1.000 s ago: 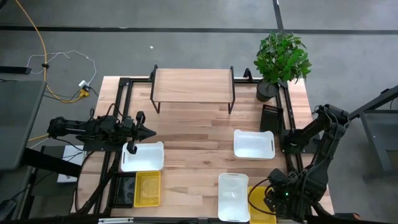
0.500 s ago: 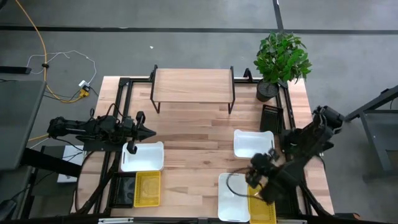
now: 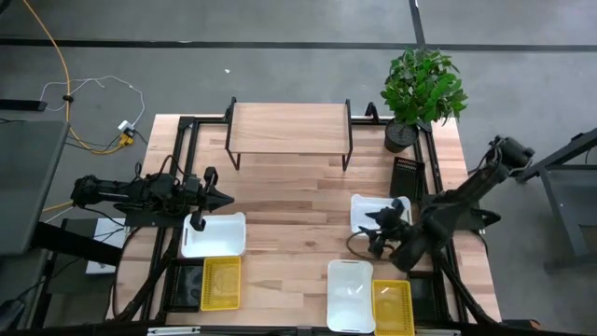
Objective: Stack baskets on shelf by color
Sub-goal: Stack the left yellow bin on the stacked yellow bins
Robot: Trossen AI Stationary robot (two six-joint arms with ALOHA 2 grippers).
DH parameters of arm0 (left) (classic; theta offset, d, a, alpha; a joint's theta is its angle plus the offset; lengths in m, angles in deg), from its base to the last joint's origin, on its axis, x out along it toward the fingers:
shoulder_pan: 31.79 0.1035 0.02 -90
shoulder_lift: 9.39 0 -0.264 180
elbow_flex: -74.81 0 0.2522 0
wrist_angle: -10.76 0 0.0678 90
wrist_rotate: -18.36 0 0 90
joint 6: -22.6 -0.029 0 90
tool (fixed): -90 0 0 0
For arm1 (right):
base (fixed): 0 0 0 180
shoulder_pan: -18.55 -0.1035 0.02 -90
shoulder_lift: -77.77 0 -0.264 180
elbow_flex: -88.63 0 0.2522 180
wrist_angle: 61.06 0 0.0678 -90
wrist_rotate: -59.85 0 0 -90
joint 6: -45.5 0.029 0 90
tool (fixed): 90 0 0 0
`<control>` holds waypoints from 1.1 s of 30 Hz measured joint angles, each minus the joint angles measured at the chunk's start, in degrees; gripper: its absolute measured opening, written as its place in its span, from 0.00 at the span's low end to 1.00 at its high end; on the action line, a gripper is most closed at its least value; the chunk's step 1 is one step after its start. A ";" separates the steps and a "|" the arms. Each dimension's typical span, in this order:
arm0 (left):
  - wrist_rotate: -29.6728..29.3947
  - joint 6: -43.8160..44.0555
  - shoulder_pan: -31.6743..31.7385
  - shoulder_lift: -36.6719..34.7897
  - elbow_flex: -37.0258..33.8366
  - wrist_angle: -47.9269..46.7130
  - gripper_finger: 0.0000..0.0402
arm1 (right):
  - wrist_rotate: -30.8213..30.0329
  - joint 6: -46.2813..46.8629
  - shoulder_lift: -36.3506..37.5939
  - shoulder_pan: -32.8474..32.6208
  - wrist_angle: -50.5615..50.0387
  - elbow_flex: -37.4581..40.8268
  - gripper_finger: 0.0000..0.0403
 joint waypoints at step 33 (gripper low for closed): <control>-4.16 13.12 -8.53 15.96 0.41 29.89 0.24 | 15.55 -52.61 4.33 10.91 64.58 15.62 0.52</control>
